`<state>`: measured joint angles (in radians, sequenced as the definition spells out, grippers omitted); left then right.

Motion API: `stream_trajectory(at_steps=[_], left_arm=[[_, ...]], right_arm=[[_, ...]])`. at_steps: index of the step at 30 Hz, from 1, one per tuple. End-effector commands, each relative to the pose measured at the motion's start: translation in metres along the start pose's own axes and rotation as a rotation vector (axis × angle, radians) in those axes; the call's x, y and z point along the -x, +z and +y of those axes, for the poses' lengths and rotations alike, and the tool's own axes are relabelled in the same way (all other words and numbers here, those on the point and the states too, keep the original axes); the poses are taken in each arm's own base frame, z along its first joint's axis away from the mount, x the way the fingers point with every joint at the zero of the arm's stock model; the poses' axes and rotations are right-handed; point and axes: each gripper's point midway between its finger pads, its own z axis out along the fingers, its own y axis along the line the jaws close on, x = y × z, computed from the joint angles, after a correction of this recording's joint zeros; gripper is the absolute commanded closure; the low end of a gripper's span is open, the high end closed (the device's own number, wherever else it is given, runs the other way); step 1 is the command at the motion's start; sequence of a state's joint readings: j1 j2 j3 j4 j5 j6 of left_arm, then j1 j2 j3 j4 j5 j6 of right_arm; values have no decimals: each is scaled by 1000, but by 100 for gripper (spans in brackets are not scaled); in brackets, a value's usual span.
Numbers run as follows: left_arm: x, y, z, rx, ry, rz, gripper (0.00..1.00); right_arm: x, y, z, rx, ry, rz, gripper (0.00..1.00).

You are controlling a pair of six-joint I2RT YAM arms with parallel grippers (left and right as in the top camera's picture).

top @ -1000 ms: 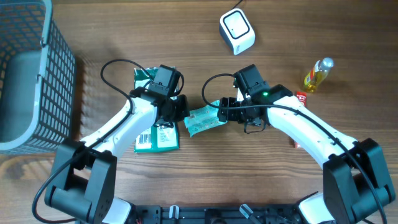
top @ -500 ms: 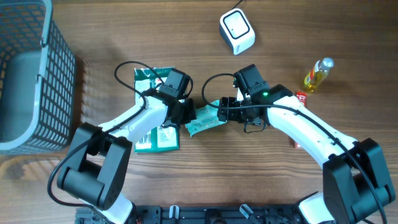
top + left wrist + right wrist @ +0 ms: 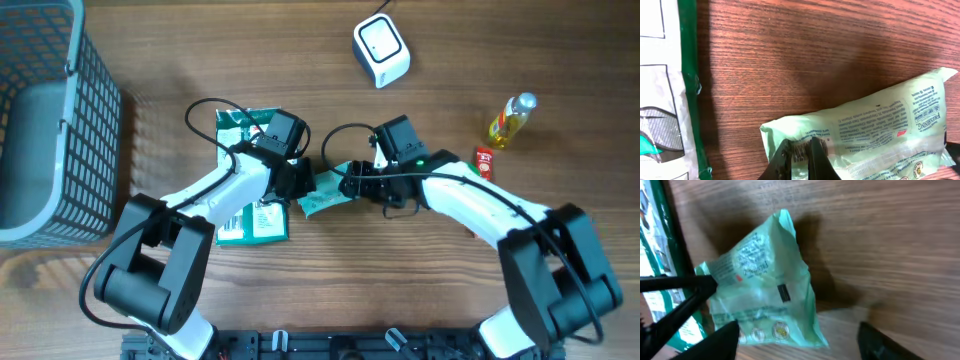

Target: Scan the item barcode

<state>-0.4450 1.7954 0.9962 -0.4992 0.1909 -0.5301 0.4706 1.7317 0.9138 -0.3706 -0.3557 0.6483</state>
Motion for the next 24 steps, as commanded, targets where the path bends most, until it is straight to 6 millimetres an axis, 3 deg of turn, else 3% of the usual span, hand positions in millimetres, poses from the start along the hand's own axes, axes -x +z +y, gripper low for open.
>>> stream_trajectory(at_steps=[1, 7, 11, 18, 21, 24], left_arm=[[-12, 18, 15, 54, -20, 48, 96], [-12, 18, 15, 54, -20, 48, 96], [-13, 18, 15, 56, -20, 51, 96], [-13, 17, 16, 58, -14, 54, 96], [-13, 17, 16, 58, -14, 54, 96], [-13, 17, 16, 58, -14, 54, 96]], right_arm=[[-13, 17, 0, 55, 96, 76, 33], [-16, 34, 7, 123, 121, 119, 46], [-13, 34, 9, 135, 113, 111, 65], [-9, 35, 10, 141, 78, 92, 82], [-7, 34, 12, 151, 70, 82, 82], [-6, 34, 13, 153, 51, 79, 93]])
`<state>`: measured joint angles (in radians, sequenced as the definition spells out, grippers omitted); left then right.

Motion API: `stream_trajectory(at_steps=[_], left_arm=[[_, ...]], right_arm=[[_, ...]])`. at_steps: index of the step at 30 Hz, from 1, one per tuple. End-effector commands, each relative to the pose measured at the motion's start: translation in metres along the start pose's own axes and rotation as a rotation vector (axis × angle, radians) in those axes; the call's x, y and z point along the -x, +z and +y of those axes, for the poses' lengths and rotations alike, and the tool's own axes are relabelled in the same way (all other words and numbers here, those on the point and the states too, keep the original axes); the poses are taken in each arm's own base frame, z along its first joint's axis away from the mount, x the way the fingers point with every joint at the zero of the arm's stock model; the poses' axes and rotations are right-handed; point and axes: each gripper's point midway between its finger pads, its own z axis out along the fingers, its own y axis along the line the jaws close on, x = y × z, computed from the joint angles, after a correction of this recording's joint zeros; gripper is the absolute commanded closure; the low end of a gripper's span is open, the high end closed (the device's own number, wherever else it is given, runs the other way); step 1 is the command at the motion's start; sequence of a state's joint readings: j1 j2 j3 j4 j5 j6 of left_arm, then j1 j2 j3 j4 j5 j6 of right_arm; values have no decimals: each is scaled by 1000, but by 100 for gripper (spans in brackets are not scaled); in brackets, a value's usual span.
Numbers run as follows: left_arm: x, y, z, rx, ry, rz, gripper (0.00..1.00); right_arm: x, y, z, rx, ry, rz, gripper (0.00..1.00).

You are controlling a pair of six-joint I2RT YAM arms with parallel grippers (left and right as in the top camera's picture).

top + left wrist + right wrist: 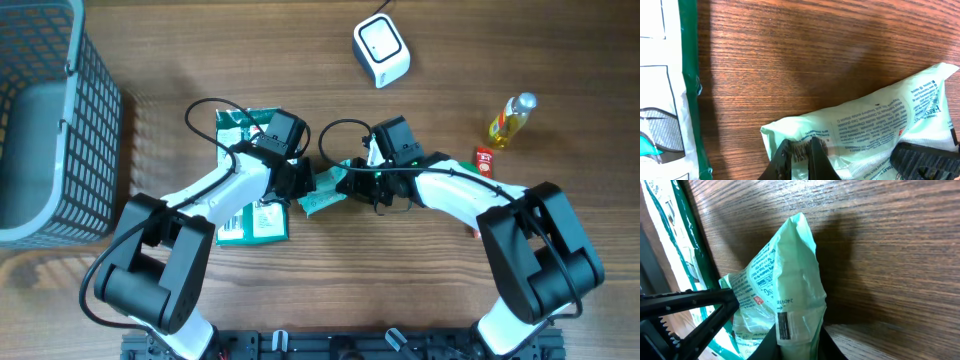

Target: Scan the item barcode

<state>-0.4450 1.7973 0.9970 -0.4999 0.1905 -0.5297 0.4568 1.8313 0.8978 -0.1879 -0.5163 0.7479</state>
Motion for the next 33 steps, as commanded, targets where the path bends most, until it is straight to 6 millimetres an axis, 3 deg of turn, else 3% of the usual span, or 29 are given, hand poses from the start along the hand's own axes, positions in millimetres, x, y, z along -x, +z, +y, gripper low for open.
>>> stream_trajectory(at_steps=[1, 12, 14, 17, 22, 24, 27, 31, 33], left_arm=[[-13, 17, 16, 56, -14, 52, 96], [-10, 17, 14, 49, -11, 41, 96], [3, 10, 10, 29, -18, 6, 96], [34, -17, 4, -7, -44, -72, 96], [95, -92, 8, -61, -10, -268, 91], [113, -122, 26, -38, 16, -359, 88], [130, -149, 89, 158, -97, -461, 90], [135, -162, 146, 301, -199, -486, 63], [135, -168, 167, 325, -224, -488, 40]], right_arm=[[-8, 10, -7, -10, -32, 32, 96], [-8, 10, -7, -10, -60, 32, 96], [-8, 10, -7, -10, -60, 32, 96], [-8, 10, -7, -10, -60, 32, 96], [-8, 10, -7, -10, -60, 32, 96], [-8, 10, -7, -10, -60, 32, 96], [-8, 10, -7, -11, -60, 32, 96], [-8, 10, -8, -15, -61, 30, 96], [-8, 10, -9, -18, -62, 29, 96]])
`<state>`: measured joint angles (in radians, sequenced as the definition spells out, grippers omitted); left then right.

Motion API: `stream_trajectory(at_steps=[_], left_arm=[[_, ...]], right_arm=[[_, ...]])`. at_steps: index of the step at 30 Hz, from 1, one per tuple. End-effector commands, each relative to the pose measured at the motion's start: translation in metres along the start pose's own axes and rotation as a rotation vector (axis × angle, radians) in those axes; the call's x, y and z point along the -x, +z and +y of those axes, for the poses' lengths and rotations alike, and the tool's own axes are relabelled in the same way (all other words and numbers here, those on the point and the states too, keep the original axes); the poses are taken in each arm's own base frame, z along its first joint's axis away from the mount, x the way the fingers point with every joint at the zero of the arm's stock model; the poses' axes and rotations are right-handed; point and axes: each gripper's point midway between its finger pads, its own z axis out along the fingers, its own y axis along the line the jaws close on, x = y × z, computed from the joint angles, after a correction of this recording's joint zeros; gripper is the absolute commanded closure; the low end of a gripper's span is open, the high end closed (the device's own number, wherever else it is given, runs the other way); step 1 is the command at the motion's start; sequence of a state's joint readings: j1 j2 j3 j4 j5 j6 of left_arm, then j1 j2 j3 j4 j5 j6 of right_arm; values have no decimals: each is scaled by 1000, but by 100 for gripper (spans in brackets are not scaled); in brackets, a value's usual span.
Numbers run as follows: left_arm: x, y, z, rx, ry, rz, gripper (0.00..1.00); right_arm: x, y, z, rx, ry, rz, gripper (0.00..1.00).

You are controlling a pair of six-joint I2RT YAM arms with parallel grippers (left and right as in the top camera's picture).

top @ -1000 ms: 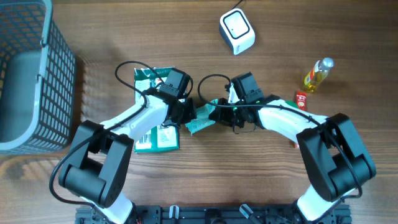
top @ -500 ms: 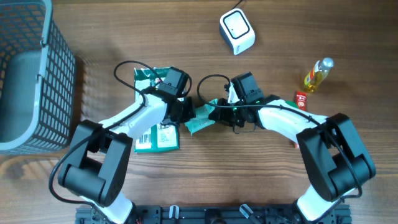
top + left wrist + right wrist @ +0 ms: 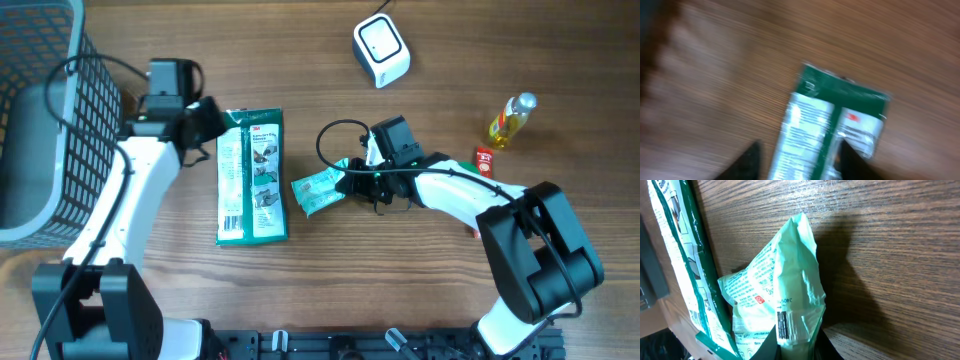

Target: Scan the item barcode

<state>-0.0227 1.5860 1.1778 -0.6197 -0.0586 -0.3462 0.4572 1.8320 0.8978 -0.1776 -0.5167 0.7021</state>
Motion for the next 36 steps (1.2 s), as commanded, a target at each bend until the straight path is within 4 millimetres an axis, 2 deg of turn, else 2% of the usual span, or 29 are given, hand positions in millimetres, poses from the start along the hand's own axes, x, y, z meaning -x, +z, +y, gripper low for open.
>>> stream_trajectory(at_steps=[1, 6, 36], left_arm=[[18, -1, 46, 121, -29, -41, 0], [24, -1, 66, 147, -72, -47, 0], [24, -2, 67, 147, -73, -47, 0]], right_arm=[[-10, 10, -10, -23, -15, 36, 96], [-10, 10, -10, -25, -34, 34, 96], [-9, 10, -10, -24, -33, 32, 96]])
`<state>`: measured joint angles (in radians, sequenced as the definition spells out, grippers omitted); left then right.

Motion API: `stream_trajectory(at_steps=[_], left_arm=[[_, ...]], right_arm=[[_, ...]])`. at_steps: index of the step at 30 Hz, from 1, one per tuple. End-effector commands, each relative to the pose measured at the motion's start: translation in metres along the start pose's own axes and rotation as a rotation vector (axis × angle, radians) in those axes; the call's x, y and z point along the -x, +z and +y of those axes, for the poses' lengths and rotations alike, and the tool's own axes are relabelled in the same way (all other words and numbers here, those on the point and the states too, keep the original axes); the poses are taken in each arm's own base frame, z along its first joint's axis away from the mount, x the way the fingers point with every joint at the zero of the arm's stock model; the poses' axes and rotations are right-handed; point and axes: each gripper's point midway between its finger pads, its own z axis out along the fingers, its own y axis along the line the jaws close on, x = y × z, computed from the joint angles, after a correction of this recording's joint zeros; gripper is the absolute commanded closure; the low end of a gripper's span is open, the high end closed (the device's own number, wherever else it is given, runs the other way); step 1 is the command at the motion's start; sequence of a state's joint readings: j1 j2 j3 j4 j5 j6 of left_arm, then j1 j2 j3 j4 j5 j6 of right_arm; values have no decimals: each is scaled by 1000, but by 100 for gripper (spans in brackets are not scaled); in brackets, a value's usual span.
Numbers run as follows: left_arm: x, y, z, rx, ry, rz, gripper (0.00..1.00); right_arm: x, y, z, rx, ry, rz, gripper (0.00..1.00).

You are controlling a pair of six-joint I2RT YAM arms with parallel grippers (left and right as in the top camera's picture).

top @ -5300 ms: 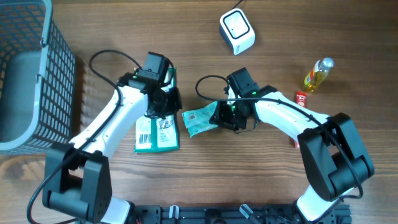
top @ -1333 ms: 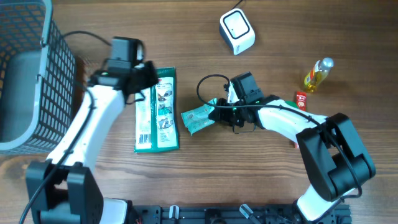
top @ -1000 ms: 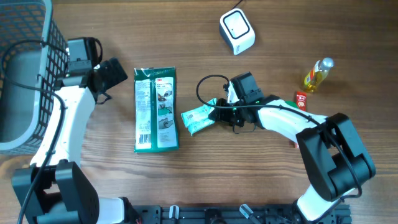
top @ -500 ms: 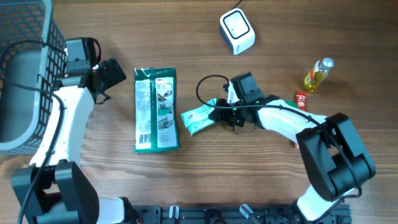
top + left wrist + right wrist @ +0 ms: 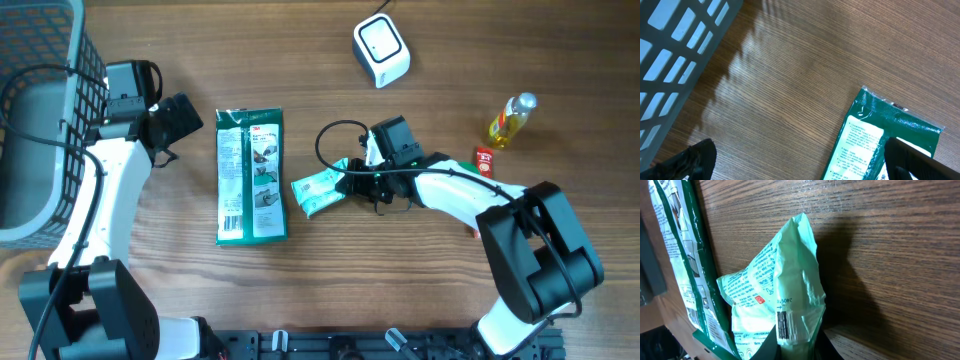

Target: Scan the item barcode

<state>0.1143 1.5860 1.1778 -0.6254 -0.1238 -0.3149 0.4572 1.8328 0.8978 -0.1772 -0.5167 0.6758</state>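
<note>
A light green packet (image 5: 318,190) lies just right of a dark green pack (image 5: 251,176) at mid table. My right gripper (image 5: 345,182) is shut on its right end. In the right wrist view the packet (image 5: 775,290) stands up between the fingers, its barcode (image 5: 783,326) showing just above my right gripper (image 5: 795,342). The white scanner (image 5: 381,50) sits at the far edge, well apart. My left gripper (image 5: 180,115) hangs open and empty at the left; in its own view my left gripper (image 5: 800,165) is spread wide over bare wood beside the dark green pack (image 5: 880,142).
A grey mesh basket (image 5: 40,120) fills the far left, and its wall (image 5: 670,50) shows close to the left wrist. A yellow oil bottle (image 5: 511,119) and a small red box (image 5: 484,161) stand at the right, beyond the right arm.
My left arm has shifted a little further left, toward the basket, and its view is now sharp with the jaws wide open. The right gripper and the packet have not moved.
First my left gripper was shut on the packet's left end while the right one stood open around its right end. Then both were shut on it. Later the left had let go and was away by the basket; the right still holds the packet.
</note>
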Motion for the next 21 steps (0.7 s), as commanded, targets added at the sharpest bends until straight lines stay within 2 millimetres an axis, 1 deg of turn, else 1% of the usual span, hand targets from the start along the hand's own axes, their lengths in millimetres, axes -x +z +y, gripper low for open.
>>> stream_trajectory(at_steps=[1, 14, 18, 19, 21], left_arm=[[4, 0, 4, 16, 11, -11, 0], [4, 0, 4, 16, 11, -11, 0], [4, 0, 4, 16, 11, -11, 0], [4, 0, 4, 16, 11, -11, 0], [4, 0, 4, 16, 11, -11, 0]], right_arm=[[-9, 9, -9, -23, -7, 31, 96], [-7, 9, -12, -37, -28, 20, 96], [-7, 9, -12, -36, -32, 19, 94], [-6, 9, -11, -29, -32, 18, 96], [-5, 3, 3, 47, -35, 42, 96]])
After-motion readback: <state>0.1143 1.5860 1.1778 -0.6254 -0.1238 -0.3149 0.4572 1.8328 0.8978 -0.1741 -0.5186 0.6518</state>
